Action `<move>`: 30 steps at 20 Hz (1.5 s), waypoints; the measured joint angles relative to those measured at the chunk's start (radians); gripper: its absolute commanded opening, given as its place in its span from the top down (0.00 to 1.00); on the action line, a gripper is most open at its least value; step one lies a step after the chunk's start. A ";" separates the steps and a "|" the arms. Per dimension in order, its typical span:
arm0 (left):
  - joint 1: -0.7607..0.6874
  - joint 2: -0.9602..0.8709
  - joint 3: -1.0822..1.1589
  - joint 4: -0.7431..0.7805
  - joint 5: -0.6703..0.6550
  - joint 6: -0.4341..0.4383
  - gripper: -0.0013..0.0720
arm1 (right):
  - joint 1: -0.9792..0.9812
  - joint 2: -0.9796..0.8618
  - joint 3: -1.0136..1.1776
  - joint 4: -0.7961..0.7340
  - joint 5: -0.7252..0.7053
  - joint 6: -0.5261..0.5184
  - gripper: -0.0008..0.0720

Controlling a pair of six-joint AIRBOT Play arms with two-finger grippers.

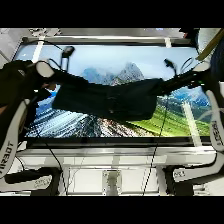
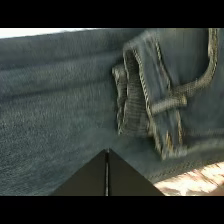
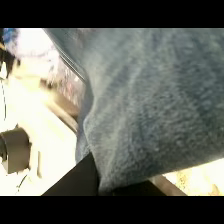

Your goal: Fold the clothes and pants, and hang the long-sleeved shirts on hangers.

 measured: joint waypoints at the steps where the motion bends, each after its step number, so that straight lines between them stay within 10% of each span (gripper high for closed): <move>1: -0.048 -0.030 0.000 -0.002 0.023 0.000 0.96 | -0.007 0.038 0.000 0.000 -0.027 0.000 0.94; 12: -0.305 -0.301 0.000 0.007 0.413 -0.060 0.96 | 0.169 0.123 0.009 -0.008 -0.328 0.120 0.94; 24: 0.153 0.148 0.000 0.263 -0.060 -0.071 0.96 | 0.689 -0.208 0.311 -0.012 -0.698 0.197 0.93; 25: 0.186 0.183 0.000 0.272 -0.085 -0.071 0.96 | 0.735 -0.256 0.346 -0.011 -0.746 0.197 0.84; 27: 0.236 0.239 0.000 0.282 -0.118 -0.071 0.96 | 0.806 -0.327 0.397 -0.005 -0.853 0.197 0.21; 30: 0.279 0.282 0.000 0.293 -0.140 -0.070 0.96 | 0.847 -0.378 0.441 -0.021 -0.925 0.197 0.17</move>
